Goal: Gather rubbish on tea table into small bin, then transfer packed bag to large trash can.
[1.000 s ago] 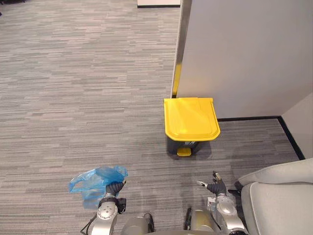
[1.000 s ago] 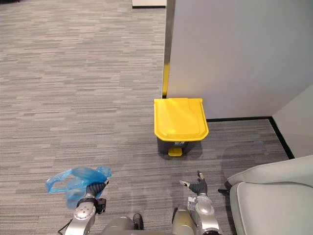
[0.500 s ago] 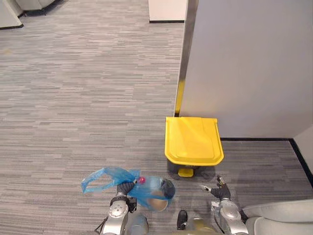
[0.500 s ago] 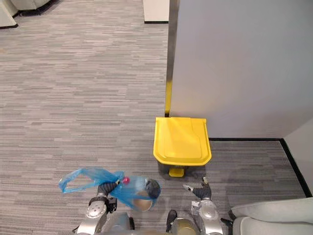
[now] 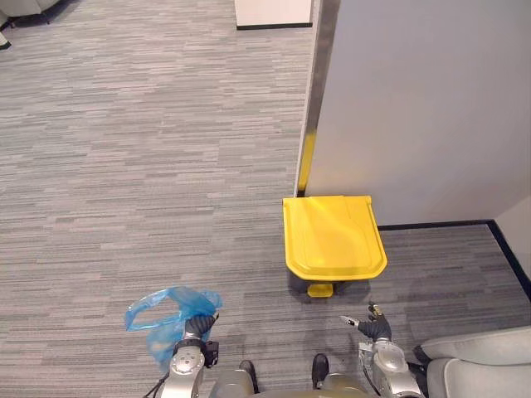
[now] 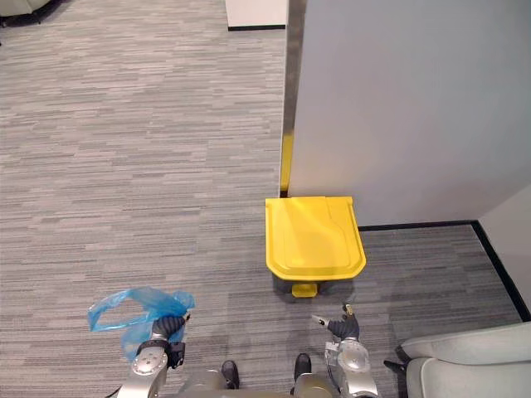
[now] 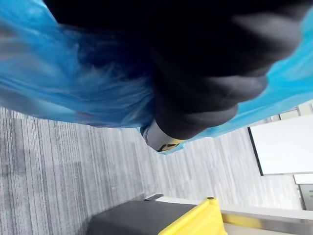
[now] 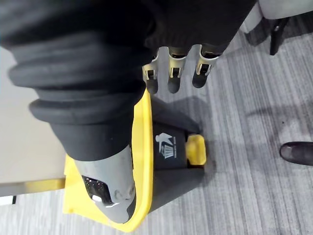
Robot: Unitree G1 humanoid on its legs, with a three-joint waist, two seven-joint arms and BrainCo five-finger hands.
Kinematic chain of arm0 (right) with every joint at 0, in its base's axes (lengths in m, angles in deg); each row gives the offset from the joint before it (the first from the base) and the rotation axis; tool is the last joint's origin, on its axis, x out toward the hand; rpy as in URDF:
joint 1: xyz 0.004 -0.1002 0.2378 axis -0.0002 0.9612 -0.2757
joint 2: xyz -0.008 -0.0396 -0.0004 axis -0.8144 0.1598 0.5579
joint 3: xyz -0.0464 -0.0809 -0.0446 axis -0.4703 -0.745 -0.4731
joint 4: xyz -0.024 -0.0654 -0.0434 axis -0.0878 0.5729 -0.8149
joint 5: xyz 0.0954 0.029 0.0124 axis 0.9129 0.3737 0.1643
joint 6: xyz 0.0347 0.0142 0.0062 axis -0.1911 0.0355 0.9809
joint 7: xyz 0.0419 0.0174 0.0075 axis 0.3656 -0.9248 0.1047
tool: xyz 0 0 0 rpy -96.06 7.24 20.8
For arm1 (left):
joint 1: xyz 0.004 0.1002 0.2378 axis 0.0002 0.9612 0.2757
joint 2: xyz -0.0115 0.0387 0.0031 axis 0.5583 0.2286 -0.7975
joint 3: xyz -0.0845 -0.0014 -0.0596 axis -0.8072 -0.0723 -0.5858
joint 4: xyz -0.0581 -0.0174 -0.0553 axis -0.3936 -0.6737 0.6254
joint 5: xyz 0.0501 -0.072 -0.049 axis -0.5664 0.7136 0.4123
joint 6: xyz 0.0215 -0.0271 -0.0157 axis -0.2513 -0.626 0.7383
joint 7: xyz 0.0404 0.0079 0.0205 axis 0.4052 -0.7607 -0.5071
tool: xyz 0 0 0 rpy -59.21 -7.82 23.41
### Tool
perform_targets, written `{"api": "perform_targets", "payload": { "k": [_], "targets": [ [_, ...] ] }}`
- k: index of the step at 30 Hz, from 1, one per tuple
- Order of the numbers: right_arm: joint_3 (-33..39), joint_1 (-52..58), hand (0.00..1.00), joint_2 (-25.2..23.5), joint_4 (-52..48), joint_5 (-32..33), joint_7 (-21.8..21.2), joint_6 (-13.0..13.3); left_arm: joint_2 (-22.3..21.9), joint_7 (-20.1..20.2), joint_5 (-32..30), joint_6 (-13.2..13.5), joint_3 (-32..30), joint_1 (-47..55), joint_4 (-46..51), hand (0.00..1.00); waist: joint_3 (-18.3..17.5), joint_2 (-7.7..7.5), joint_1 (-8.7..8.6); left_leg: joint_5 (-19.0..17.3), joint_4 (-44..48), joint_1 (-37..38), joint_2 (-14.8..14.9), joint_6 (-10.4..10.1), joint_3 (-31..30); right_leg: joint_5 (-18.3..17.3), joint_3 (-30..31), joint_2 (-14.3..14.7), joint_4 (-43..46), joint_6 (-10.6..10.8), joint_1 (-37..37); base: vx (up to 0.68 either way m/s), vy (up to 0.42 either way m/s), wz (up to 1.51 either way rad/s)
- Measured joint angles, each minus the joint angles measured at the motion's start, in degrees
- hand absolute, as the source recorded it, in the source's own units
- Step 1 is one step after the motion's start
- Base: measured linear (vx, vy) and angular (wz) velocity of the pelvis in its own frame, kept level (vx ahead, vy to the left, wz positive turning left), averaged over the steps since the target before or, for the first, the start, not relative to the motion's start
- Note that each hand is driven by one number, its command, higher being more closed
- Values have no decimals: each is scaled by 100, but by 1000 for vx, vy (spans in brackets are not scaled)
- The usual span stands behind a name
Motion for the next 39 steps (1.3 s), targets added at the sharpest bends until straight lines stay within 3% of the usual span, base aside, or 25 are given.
{"api": "perform_targets", "payload": {
  "k": [7, 14, 19, 21, 22, 24, 26, 27, 28, 29, 31, 35, 39],
  "targets": [
    [-52, -12, 0, 128, 13, -8, -3, -8, 0, 9, -1, -2, 41, 34, -269, 100, -2, -2, -6, 60, -293, 140, -18, -37, 98, 188, 309, 71, -212, -9, -73, -39, -19, -23],
    [-63, -58, 0, 212, 8, -12, -3, -24, -67, 11, 1, 12, 43, -26, -245, 100, -32, -52, -10, -114, -198, 59, -39, -56, 131, 192, 493, 77, -195, 45, -197, 18, 18, -15],
    [-106, -369, 0, 226, -10, -9, 4, -21, -67, 12, 52, 6, 39, -73, -222, 100, -19, -87, 32, -691, 675, -249, 25, 76, 289, -475, 837, 97, 1371, 182, -1033, 32, 51, -39],
    [-126, -424, 0, 204, -11, -6, 3, -16, -38, 3, 56, 6, -12, -220, -216, 100, 161, -54, -29, -966, 770, 17, 104, 265, 249, -636, 667, 78, 2687, 341, -1515, 9, 34, -9],
    [-126, -396, 0, 197, -8, -6, 1, -16, -17, -1, 65, 4, -3, -240, -226, 100, 209, -28, -44, -1018, 815, 80, 124, 271, 222, -775, 570, 77, 2794, 316, -1568, 24, 35, 0],
    [-126, -327, 0, 189, -8, -4, 0, -27, 66, -9, 119, 1, 12, -295, -226, 100, 299, -118, -36, -1249, 1031, 186, 126, 288, 192, -814, 440, 33, 2335, 190, -1762, 103, -8, 12],
    [-113, -331, 0, 185, -9, 3, 8, -26, 263, -26, 147, 8, 4, -473, -248, 100, 437, -455, -48, -1415, 1143, 306, -53, 227, 79, -232, 50, -103, 875, 380, -1890, 188, -84, 43],
    [-107, -333, 0, 193, -4, 4, 10, -27, 323, -40, 159, 8, -1, -530, -253, 100, 507, -556, -56, -1464, 1193, 333, -135, 158, 48, -153, 3, -194, 762, 358, -1916, 184, -120, 62],
    [-5, -335, 0, 280, 11, 6, 14, -30, 279, -115, 163, -11, -2, -602, -280, 100, 601, -493, -64, -1591, 1343, 453, -126, 12, -175, 165, -67, -231, 921, 264, -1791, 342, -160, 45],
    [108, -328, 0, 320, 8, 8, 15, -31, 216, -113, 162, 6, 22, -610, -262, 100, 586, -264, -32, -1608, 1270, 474, 40, -9, -303, 36, -93, -118, 990, 272, -1769, 363, -163, 41],
    [245, -332, 0, 297, 6, 58, 6, -34, 176, -111, 160, 26, 48, -651, -249, 100, 615, -111, -50, -1616, 1082, 635, 100, -35, -506, -60, -216, -111, 1386, 173, -1811, 327, -106, 40],
    [422, -1, 0, 129, 6, 216, -2, -34, 125, -102, 153, 23, 45, -566, -269, 100, 406, -2, -42, -1803, 757, 1161, 338, -258, -807, -772, -561, -128, 2567, -30, -1830, 266, -57, 48],
    [514, -71, 0, 117, 23, 247, -5, -34, 61, -88, 154, 13, 49, -467, -368, 100, 183, 11, -79, -1410, 467, 1162, 350, -436, -853, -845, -578, -87, 2504, -80, -1896, 293, -26, -3]
  ]
}}
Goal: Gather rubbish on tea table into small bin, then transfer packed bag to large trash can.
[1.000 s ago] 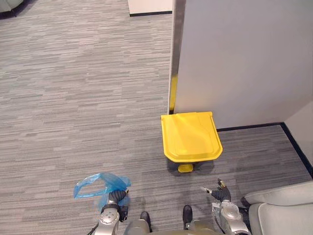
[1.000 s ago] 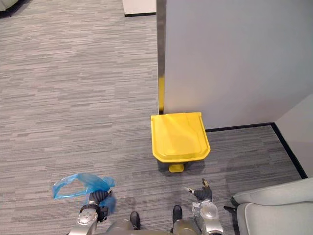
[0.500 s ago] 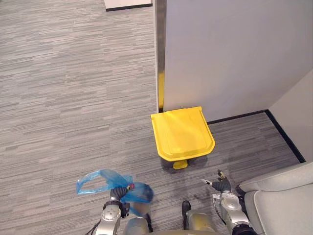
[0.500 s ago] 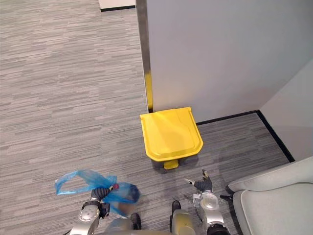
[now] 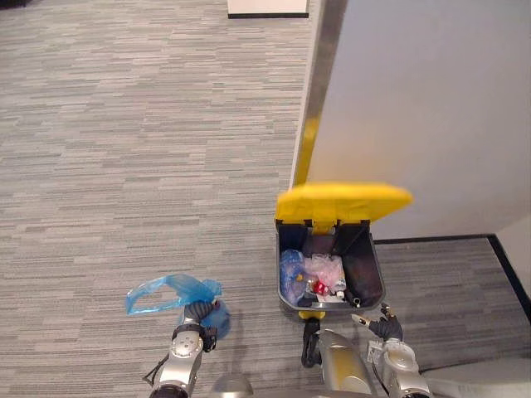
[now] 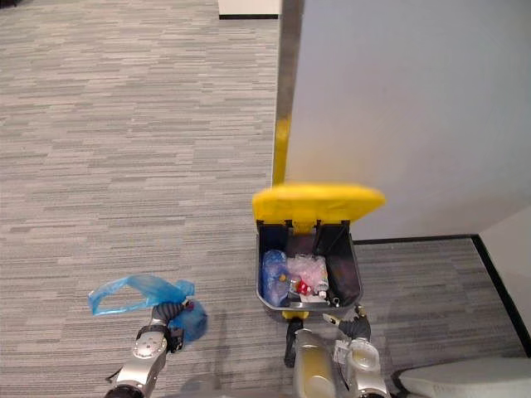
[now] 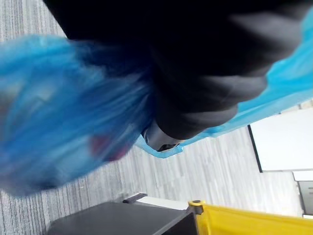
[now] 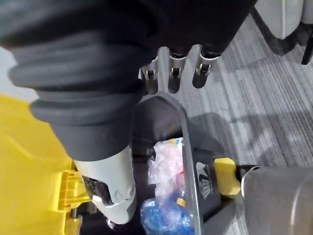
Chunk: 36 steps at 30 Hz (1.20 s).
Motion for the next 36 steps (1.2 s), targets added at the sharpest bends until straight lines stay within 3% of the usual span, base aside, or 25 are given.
{"api": "perform_targets", "payload": {
  "k": [4, 5, 6, 7, 8, 12, 18, 20, 25, 30, 36],
  "targets": [
    [-5, -40, 0, 66, 173, 1, -18, 0, -90, 117, 1, 3, 72, 59, -7, 100, -194, 60, -139, 176, 91, 75, -70, -66, -101, 5, 86, 3, -328, -6, 278, 191, 49, -3],
    [-9, 13, 0, 85, 179, -1, -36, 0, -101, 119, 1, 4, 119, 80, -13, 100, -238, 18, -138, 201, 508, -31, -184, -110, -165, 40, 142, -78, -454, -46, 433, 164, 151, -3],
    [-44, -4, 0, 25, 191, -2, -65, 1, -99, 123, 0, 18, 146, 84, -48, 100, -256, -119, -114, 56, 973, -313, -275, -60, -237, 113, 195, -269, -593, -96, 519, 127, 152, 8],
    [-44, 18, 0, 20, 225, -2, -82, 3, -79, 136, 0, 39, 197, 78, -58, 100, -301, -126, -144, -32, 475, -417, -242, 174, -123, 183, 209, -320, -726, -104, 605, 43, 127, 26],
    [-76, 25, 0, 106, 247, -5, -104, 8, -91, 143, 2, 78, 206, 82, -51, 100, -368, -50, -186, 255, 19, -572, -174, 155, -140, 229, 239, -261, -793, -122, 567, -3, 74, 16],
    [-688, -138, 0, -91, 257, -34, -133, -16, 127, 180, 1, 89, 233, 125, -42, 100, -451, -206, -85, 255, 107, -837, -337, 161, -216, 587, 410, -300, -1196, 216, 635, 25, 115, 8],
    [-1353, -965, 0, -41, -221, -195, -217, 18, 154, 205, -2, 93, 215, 68, 211, 100, -380, -92, -44, 305, 226, -1175, -314, 84, -470, 684, 199, -328, -1388, 237, 634, 25, -1, 25],
    [-1529, -1369, 0, 98, -382, -317, -207, 33, 150, 196, 0, 122, 214, 48, 472, 100, -373, -91, 77, 402, 157, -1228, -315, 41, -468, 694, 166, -353, -1388, 232, 584, 6, -29, 15],
    [-1554, -2007, 0, 343, -529, -545, -92, 33, 160, 92, 6, 138, 195, 58, 632, 100, -303, -98, 108, 475, 31, -1252, -295, 28, -470, 790, 95, -372, -1410, 214, 569, -4, 0, 12],
    [-1540, -2456, 0, 843, -529, -652, -59, -2, 167, 98, 9, 139, 244, 26, 801, 100, -96, -124, 216, 480, 48, -1325, -254, 32, -460, 1021, 112, -325, -1502, 39, 567, -33, 19, 5],
    [-1594, -3091, 0, 1305, -527, -682, 11, -177, 197, 103, 28, 213, 460, 68, 1211, 100, 7, -115, 250, 503, 58, -1424, -227, 69, -428, 1139, 235, -280, -1569, -45, 446, -35, 2, -2]
  ]
}}
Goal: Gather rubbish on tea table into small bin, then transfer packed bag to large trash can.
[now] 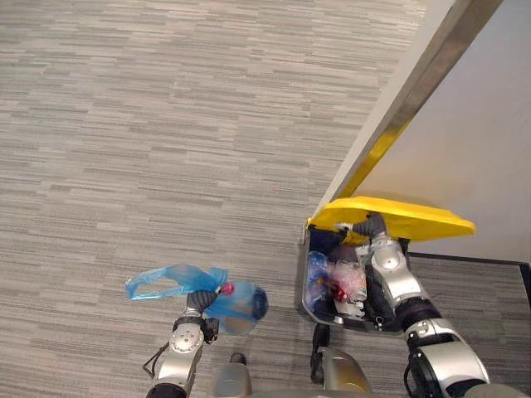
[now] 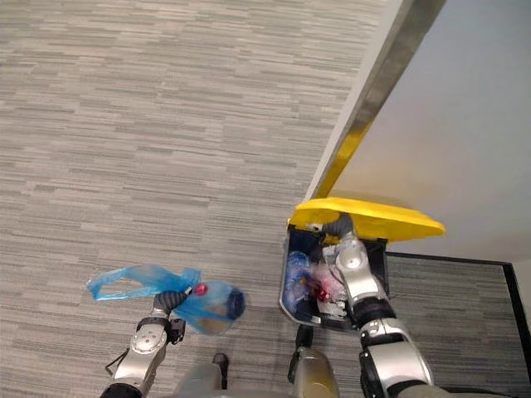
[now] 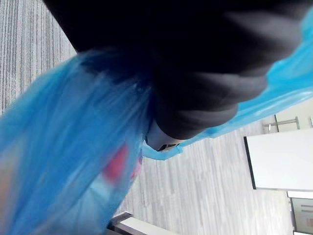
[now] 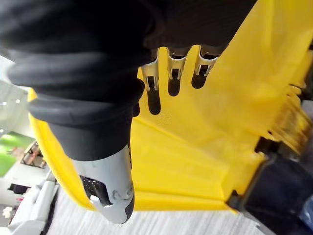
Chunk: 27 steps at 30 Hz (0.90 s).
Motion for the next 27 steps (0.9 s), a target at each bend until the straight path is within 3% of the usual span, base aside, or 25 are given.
{"api": "perform_targets", "payload": {
  "k": [13, 17, 22, 27],
  "targets": [
    [-201, -141, 0, 374, -1, -304, -21, -67, 195, 155, 451, 60, 466, 41, 958, 100, 290, -18, -36, -7, 280, -138, 0, 5, 154, 311, 382, 67, -116, -61, -78, -60, 0, -7],
    [-205, -296, 0, 373, 4, -334, -21, -76, 185, 258, 679, 112, 691, -23, 1310, 100, 414, -8, -48, -200, 585, -337, 2, 155, 232, 324, 606, 113, -125, -54, -196, -129, -22, -12],
    [-235, -625, 0, 358, 48, -426, -6, -149, 74, 264, 950, 155, 1150, -356, 1747, 100, 628, 51, -88, -499, 1227, -727, 97, 149, 326, 397, 866, 228, -280, 67, -262, -175, -38, -22],
    [-376, -1054, 0, 344, 275, -470, 2, -194, -53, 259, 1148, 208, 1654, -828, 2075, 100, 761, 88, -191, -523, 1484, -927, 167, 134, 519, 504, 1068, 333, -310, 211, -452, -116, -47, -20]
  ]
}}
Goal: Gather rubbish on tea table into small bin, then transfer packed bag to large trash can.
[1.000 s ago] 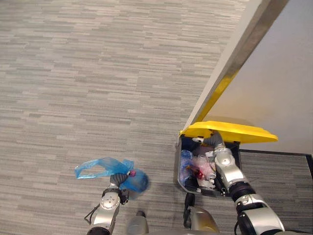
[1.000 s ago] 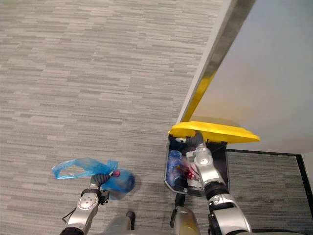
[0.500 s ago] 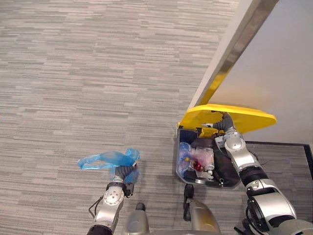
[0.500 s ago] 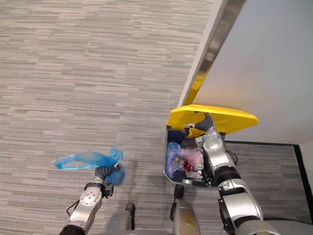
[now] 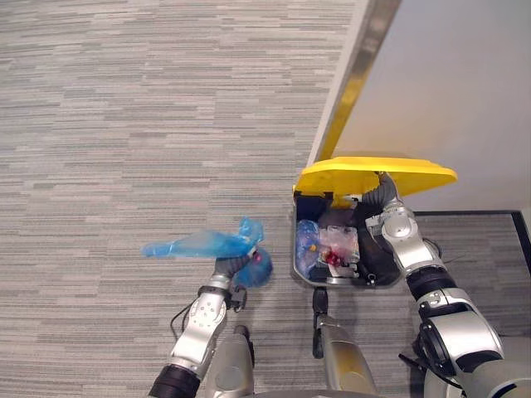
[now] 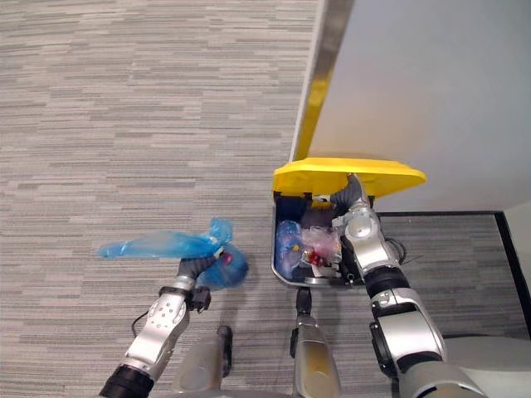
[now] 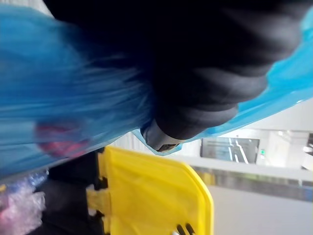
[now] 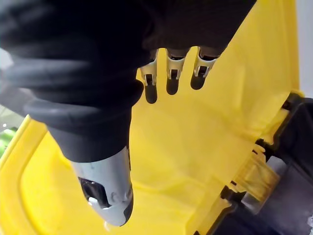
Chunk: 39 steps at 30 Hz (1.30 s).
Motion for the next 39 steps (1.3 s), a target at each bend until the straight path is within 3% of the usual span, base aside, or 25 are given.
{"api": "perform_targets", "payload": {
  "k": [10, 13, 21, 25, 30, 39],
  "targets": [
    [-65, -786, 0, 1, 477, 5, 21, -97, -288, -49, 78, 50, 813, -1499, 75, 100, 241, 67, -42, -24, 230, -181, 54, -24, 184, 143, 169, 86, 116, 42, -268, -41, -22, -13],
    [-68, -1085, 0, 1, 478, 9, 28, -122, -318, -158, 64, 52, 865, -1923, 13, 100, 410, 68, -133, -35, 344, -274, 58, -7, 177, 144, 169, 79, 209, 43, -337, -12, -1, 2],
    [-81, -1664, 0, 29, 474, 55, 111, -123, -323, -391, -52, 36, 870, -2881, -1341, 100, 607, 60, -222, -67, 630, -762, 49, 24, 155, 203, 189, 55, 291, 107, -765, -20, -4, 1],
    [-160, -2020, 0, 119, 439, 42, 131, -124, -341, -389, -280, -93, 869, -3252, -2222, 100, 679, 51, -253, -130, 840, -1095, 86, 27, 174, 236, 229, 85, 407, 110, -1082, -8, -13, -6],
    [-238, -2075, 0, 234, -154, -12, 152, -134, -586, -387, -495, -231, 860, -3737, -2947, 100, 777, 51, -304, -189, 1072, -1561, 147, 32, 199, 252, 246, 114, 489, 107, -1495, -6, -13, -3],
    [-582, -2055, 0, 205, -1365, -29, 254, -134, -855, -378, -729, -334, 803, -4092, -3205, 100, 841, 56, -342, -473, 1531, -2100, 508, -1, 473, 250, 443, 363, 723, 106, -2118, 19, -22, -23]
  ]
}}
